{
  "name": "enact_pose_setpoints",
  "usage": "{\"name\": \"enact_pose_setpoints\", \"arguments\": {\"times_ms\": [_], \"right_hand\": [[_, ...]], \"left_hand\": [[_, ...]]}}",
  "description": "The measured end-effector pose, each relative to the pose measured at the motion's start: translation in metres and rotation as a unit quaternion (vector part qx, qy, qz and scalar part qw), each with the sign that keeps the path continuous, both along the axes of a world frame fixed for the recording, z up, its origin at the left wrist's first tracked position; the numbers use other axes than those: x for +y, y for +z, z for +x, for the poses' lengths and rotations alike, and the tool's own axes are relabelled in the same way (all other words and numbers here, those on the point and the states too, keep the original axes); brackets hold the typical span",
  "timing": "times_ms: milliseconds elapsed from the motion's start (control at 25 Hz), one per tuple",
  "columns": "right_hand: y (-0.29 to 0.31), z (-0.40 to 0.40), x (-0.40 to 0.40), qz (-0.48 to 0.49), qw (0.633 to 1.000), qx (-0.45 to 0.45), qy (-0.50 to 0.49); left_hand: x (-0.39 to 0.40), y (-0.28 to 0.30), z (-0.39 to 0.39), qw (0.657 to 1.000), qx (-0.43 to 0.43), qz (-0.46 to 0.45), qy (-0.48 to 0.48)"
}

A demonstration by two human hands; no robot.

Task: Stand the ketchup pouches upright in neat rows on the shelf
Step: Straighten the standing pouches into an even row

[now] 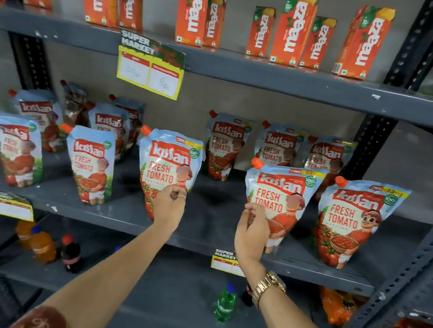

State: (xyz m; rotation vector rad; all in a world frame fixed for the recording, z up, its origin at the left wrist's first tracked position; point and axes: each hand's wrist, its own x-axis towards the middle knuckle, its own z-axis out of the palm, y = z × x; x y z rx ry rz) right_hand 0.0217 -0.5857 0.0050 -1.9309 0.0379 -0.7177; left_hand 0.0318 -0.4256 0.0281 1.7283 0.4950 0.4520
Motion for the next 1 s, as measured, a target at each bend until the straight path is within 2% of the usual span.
{"name": "enact_pose_setpoints", "arguments": {"times_ms": [120, 320, 480, 680, 1000], "right_hand": [[0.001, 0.007, 0.034, 0.010, 0.998, 0.011, 0.054], [0.001, 0.018, 0.077, 0.009, 0.991, 0.072, 0.111], [-0.003, 0.030, 0.104, -0.013, 0.979, 0.146, 0.144], [-0.010, 0.040, 0.123, 0.041, 0.955, 0.227, 0.187], [-0.009, 0.029, 0.111, 0.062, 0.957, 0.226, 0.173]], "left_hand": [[0.033, 0.002, -0.005, 0.999, 0.023, 0.017, 0.034], [0.073, 0.005, -0.004, 0.999, 0.034, 0.032, 0.010], [0.093, 0.005, -0.002, 1.000, 0.022, 0.000, 0.015], [0.106, -0.009, 0.009, 0.991, 0.091, -0.041, -0.090], [0.093, -0.014, 0.006, 0.986, 0.112, 0.014, -0.119]]}}
